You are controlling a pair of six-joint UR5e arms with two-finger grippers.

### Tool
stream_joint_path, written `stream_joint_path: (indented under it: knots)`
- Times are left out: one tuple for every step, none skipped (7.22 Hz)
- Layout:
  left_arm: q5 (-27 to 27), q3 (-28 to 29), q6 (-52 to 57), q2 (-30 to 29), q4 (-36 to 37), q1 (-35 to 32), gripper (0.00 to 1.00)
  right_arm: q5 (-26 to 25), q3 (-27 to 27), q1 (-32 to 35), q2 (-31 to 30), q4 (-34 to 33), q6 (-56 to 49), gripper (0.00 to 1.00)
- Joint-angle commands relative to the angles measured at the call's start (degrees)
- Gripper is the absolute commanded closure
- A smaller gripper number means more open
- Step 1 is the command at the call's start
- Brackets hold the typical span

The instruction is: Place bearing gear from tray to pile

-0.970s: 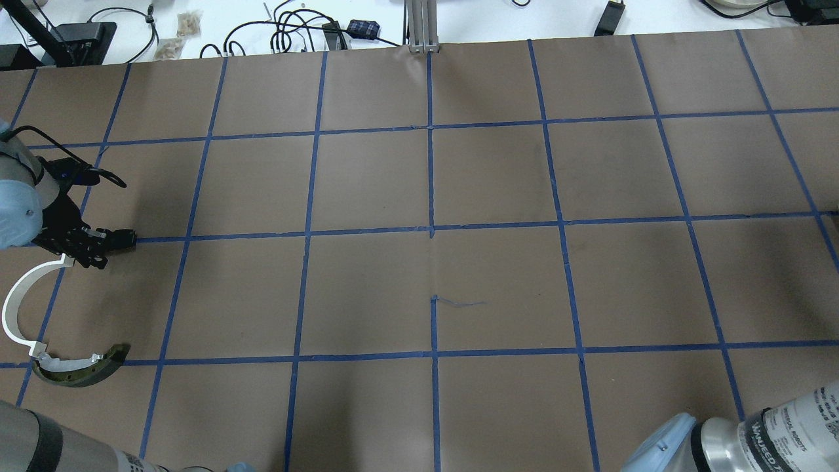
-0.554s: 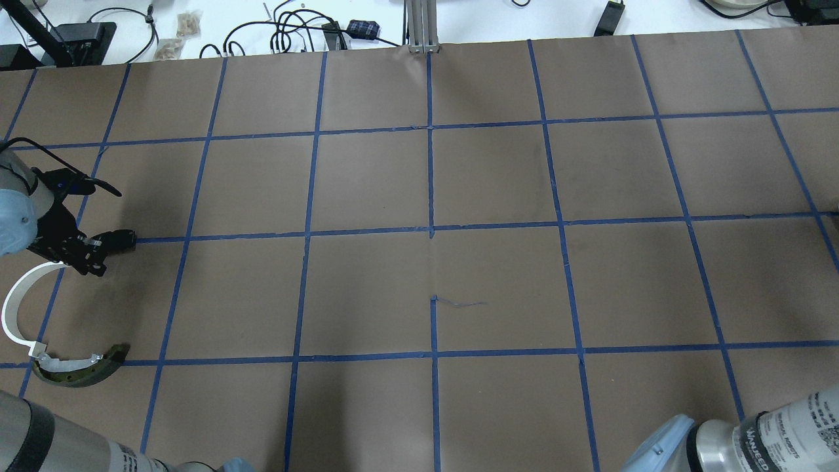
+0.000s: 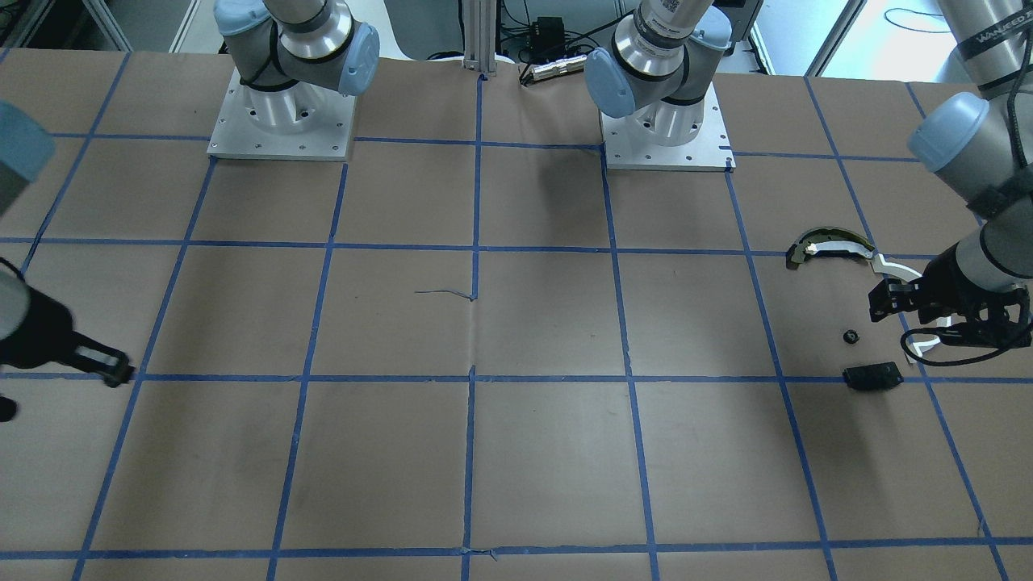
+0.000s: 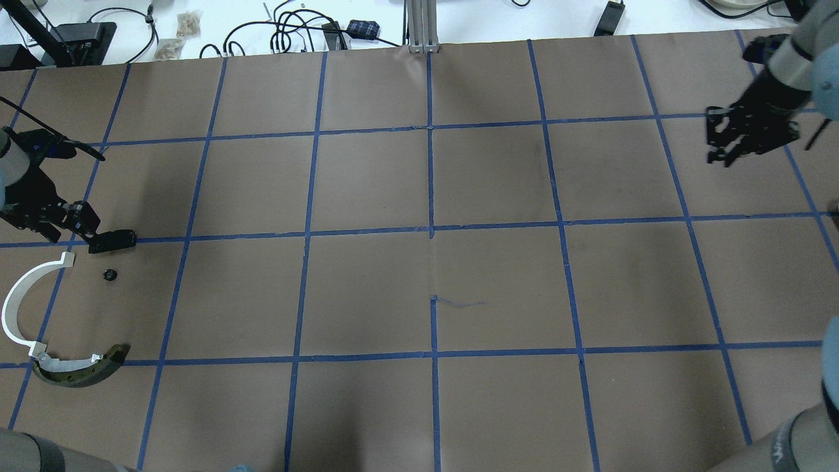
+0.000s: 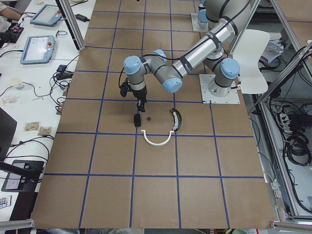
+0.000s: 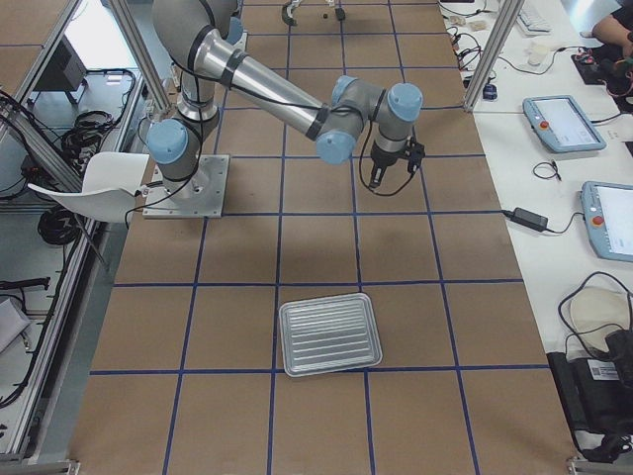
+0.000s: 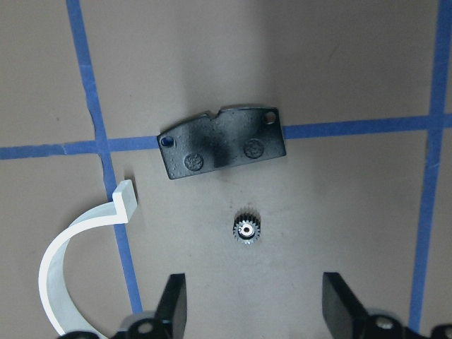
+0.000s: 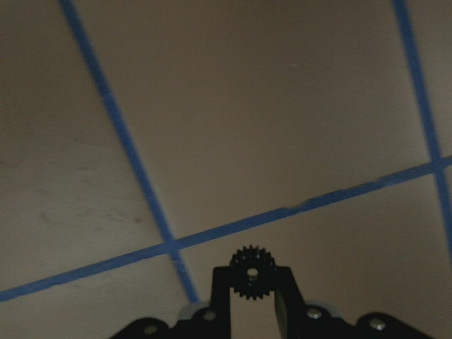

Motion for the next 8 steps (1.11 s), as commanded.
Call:
stream_joint_path:
  knots:
    - [-0.1, 3.0, -5.6, 2.3, -2.2, -6.6, 0.27, 4.1, 0.9, 17.7, 0.7, -0.6, 21.9, 1.00]
    - [-0.2, 3.0, -10.9, 3.3, -3.6, -10.4, 0.27, 4.2, 1.5, 22.8, 0.8, -0.6, 23.2, 1.00]
    - [-3.2, 2.9, -14.6, 4.6, -4.3, -13.7, 0.27, 5.4, 2.2, 28.0, 2.3, -2.6, 28.3, 1.00]
    - [-7.1, 2.9, -20.2, 5.3, -5.2, -16.1, 0.27, 6.3, 2.4, 32.0, 4.3, -6.9, 33.3, 1.00]
    - [-8.0, 2.2, -23.5, 5.4, -5.2, -18.4, 0.27, 7.8, 2.4, 34.0, 7.1, -7.6, 37.3, 1.00]
    - [-9.9, 1.9, -26.2, 5.2, -5.3, -21.4, 0.27, 8.8, 2.3, 35.0, 8.7, -8.4, 39.7, 1.00]
    - [-10.0, 1.9, -29.5, 4.9, -5.3, -23.9, 0.27, 9.0, 2.4, 35.1, 8.9, -9.2, 40.0, 1.00]
    - [-10.0, 1.6, -30.5, 4.5, -5.4, -25.8, 0.28, 9.8, 2.5, 35.3, 9.0, -9.2, 40.1, 0.97]
